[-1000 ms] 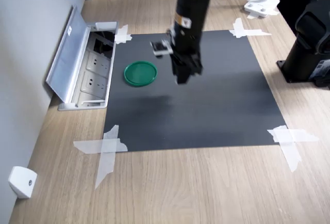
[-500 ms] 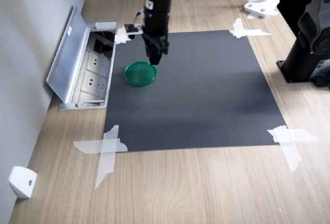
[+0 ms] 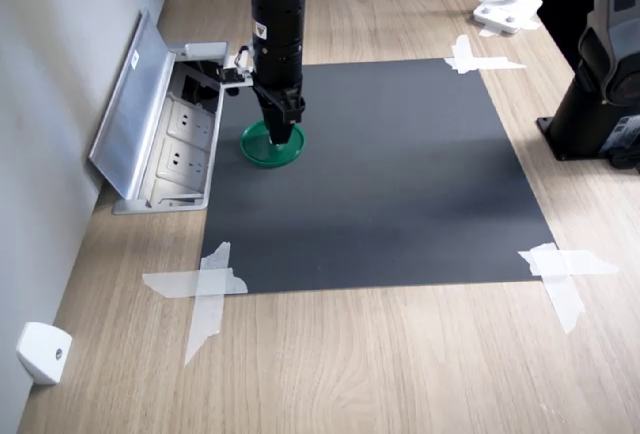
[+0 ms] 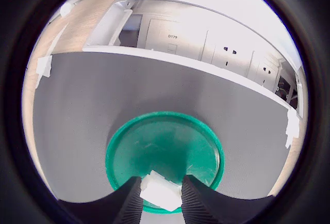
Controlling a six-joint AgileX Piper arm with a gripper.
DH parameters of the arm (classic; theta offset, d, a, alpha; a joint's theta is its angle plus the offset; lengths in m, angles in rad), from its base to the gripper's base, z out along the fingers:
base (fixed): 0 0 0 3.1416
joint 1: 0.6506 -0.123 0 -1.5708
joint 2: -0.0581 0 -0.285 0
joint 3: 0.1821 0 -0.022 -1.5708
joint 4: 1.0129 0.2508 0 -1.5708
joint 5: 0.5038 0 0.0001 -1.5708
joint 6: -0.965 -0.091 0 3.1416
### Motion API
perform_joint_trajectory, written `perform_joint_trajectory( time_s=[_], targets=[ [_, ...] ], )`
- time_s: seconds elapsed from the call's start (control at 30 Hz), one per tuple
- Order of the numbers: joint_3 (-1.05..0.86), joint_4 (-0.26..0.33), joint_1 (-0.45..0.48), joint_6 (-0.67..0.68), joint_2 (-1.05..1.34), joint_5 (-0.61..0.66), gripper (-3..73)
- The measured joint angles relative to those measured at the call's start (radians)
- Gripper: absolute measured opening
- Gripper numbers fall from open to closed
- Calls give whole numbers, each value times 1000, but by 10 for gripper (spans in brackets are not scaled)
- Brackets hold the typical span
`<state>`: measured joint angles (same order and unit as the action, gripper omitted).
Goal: Grasp a white terminal and put it on the green lid.
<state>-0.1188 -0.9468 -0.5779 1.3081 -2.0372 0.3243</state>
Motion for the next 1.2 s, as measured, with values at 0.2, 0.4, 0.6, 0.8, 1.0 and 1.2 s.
perform_joint_trajectory(
  time_s=[0.2,0.4,0.6,0.8,1.0,1.2],
  targets=[
    [5,1,0,32,0,-3,298],
    [5,-4,0,39,0,-20,450],
    [5,-24,0,35,0,-36,563],
    [5,-30,0,8,46,-10,574],
    [5,-20,0,7,191,-28,510],
    [5,61,16,4,276,-11,271]
  ],
)
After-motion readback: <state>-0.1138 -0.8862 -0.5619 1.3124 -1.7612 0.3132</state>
